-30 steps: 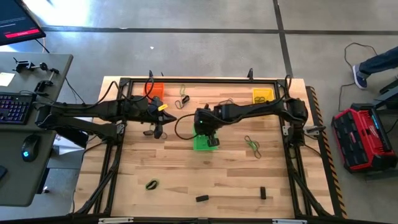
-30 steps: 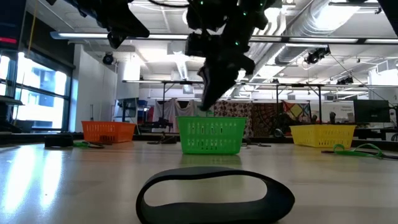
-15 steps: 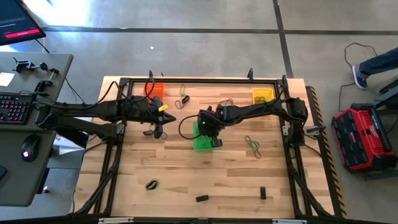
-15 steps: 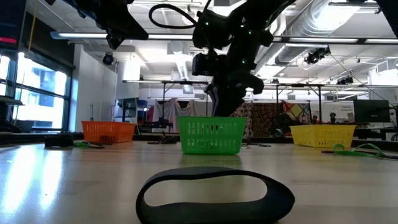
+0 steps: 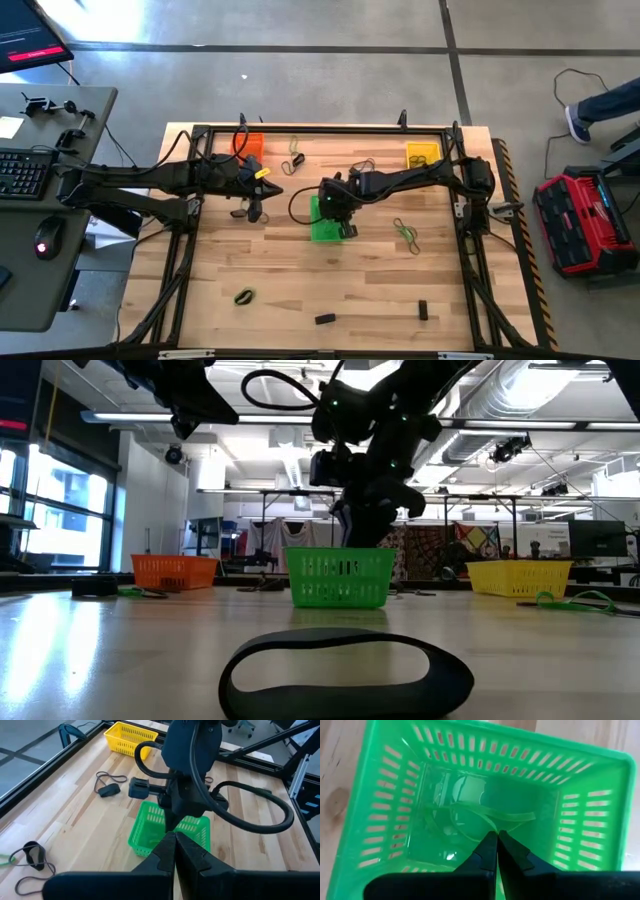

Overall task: Sort rubber bands into baskets
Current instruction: Put the green rubber band into the green bin, then put the black rubber band into the orange bin

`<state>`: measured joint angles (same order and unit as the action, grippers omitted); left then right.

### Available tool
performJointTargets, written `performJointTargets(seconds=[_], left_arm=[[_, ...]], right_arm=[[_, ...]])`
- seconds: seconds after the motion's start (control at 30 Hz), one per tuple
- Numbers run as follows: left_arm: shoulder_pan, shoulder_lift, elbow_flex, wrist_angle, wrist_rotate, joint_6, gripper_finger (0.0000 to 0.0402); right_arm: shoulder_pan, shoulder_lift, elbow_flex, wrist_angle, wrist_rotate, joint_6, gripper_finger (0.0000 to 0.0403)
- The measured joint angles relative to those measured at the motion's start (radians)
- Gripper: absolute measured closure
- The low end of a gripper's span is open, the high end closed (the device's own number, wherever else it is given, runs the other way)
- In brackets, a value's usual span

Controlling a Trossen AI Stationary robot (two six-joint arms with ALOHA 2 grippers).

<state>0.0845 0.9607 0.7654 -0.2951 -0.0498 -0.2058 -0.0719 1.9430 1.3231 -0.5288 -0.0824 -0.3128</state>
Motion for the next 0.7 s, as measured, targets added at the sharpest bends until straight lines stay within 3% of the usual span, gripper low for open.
performJointTargets(seconds=[0.33,0.6,0.7], left_arm=[[0.000,0.000,0.000,0.001,-0.013,0.033,0.0402],[0.000,0.000,0.000,0.001,-0.016,0.033,0.0401],[0.000,0.000,0.000,0.001,-0.017,0.033,0.0401]], right_arm=[[0.000,0.000,0.094,-0.049,0.000,0.016,0.0392],[0.000,-0.001,0.122,-0.065,0.015,0.017,0.0281],[0.000,-0.001,0.121,-0.078,0.038,0.017,0.0257]])
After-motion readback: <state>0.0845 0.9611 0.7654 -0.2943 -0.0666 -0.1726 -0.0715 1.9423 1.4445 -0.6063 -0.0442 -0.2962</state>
